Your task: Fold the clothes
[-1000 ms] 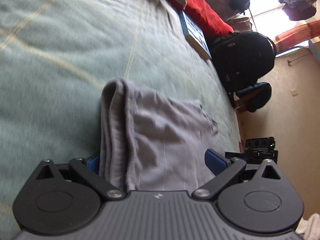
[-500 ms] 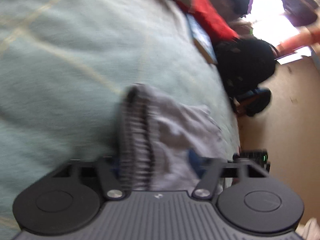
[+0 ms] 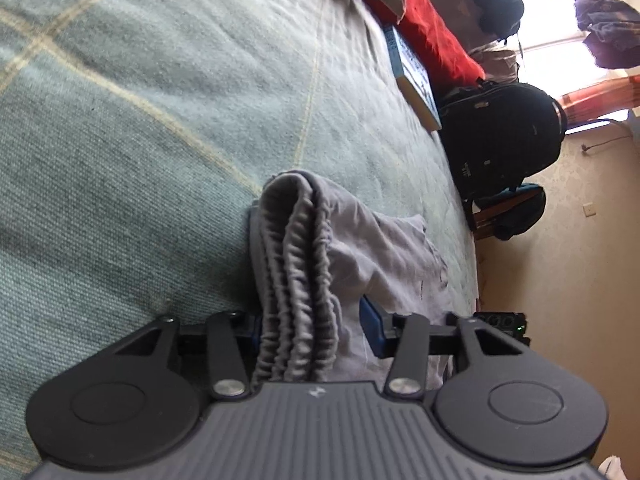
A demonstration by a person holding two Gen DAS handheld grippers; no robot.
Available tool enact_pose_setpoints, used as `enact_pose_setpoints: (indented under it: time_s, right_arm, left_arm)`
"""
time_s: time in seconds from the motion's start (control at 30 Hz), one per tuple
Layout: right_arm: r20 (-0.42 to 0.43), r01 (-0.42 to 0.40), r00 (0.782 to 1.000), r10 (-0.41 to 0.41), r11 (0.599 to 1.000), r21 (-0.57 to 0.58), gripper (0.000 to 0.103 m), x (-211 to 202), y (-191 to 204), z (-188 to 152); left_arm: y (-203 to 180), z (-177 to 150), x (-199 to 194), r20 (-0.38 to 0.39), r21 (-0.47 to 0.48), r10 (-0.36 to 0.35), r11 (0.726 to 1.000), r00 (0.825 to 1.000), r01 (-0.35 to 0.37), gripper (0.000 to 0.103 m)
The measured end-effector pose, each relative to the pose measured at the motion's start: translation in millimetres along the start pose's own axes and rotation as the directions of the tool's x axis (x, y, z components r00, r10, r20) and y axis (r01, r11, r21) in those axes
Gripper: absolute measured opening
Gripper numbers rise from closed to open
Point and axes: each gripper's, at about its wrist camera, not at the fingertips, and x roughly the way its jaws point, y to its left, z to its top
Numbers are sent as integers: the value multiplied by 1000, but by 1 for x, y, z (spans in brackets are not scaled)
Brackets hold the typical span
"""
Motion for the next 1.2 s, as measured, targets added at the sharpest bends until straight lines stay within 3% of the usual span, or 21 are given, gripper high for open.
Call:
enact_pose_setpoints:
  time_s: [0.1,0.17,0.3,0.4,0.6,0.83,1.03,1.2]
  right_arm:
    - [9,47,999,-47,998,-28,13,3,6,-2]
    - [14,69,998,-69,997,-26,10,4,8,-3]
    - [11,116,993,-115,993,-23,9,4,17,-3]
    - [16,151,989,-150,987,-59,10,3,29,-2]
    - [26,209,978,-207,968,-140,10,4,58,2]
    - [11,234,971,-241,930,-283,10,17,110,14]
    - [-42,258,953,-301,875,-410,10,51,155,26]
    - [-118,260,925,-362,827,-499,10,104,190,38]
  left_arm:
    - [-3,-5,-1,30,6,54,999,998,-54,26]
    - [-6,-8,-3,50,10,83,996,995,-83,26]
    - [-33,-19,-4,111,105,167,978,980,-179,21]
    - [-48,-27,-10,151,131,186,970,971,-206,20]
    - [-76,-48,-35,221,204,147,960,964,-193,19]
    - [-88,-74,-67,303,209,89,965,949,-158,19]
    - [-78,-94,-98,400,160,27,982,916,-99,19]
    - [-60,-106,-130,474,83,56,991,879,-107,19]
